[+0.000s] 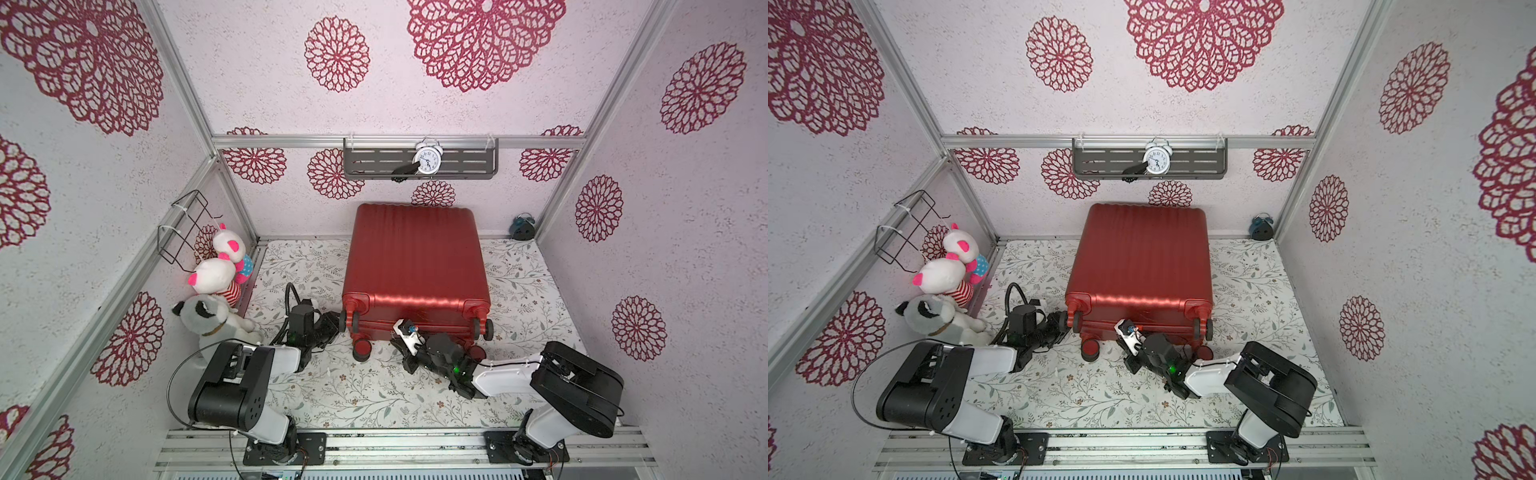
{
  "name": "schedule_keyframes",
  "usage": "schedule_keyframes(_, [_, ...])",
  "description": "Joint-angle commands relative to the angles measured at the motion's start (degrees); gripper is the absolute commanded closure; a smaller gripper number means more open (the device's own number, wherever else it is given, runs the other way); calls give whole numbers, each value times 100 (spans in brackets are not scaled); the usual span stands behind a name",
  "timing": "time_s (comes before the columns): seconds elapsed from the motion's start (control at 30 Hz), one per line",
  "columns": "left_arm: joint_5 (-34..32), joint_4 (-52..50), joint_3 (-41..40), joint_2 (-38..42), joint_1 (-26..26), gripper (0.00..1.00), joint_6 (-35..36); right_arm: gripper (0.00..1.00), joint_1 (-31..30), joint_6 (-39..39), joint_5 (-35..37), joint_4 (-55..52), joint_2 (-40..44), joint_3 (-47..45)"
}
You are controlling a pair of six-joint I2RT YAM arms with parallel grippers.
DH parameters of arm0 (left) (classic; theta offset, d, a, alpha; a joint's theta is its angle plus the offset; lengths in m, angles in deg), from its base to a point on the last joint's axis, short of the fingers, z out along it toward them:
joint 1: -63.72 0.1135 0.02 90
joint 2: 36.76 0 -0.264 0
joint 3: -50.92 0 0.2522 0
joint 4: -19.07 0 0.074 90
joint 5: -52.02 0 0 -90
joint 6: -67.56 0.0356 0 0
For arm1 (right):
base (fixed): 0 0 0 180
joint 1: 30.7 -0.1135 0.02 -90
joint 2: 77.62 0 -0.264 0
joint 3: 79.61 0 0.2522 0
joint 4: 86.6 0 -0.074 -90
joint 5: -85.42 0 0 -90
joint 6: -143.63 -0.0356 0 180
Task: Open the suitcase zippers
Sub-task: Adjust the suitcase at the center of the board.
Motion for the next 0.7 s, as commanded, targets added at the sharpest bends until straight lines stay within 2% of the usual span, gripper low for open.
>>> schedule_keyframes(0.0, [115,669,55,-87,-392,56,-72,100,-533,210,-880,-362,-92,113])
schedule_keyframes(0.33, [-329,1367,-265,-315,-1183,57,-330,100,-799,315,-931,-145,-431,460])
schedule_keyframes(0.53, [-569,1453,-256,-316,-1643,57,-405,100,-958,360,-871,-63,-590,613])
schedule_keyframes(0.67, [-688,1453,-196,-315,-1892,57,-417,100,-1072,432,-759,422,-708,521])
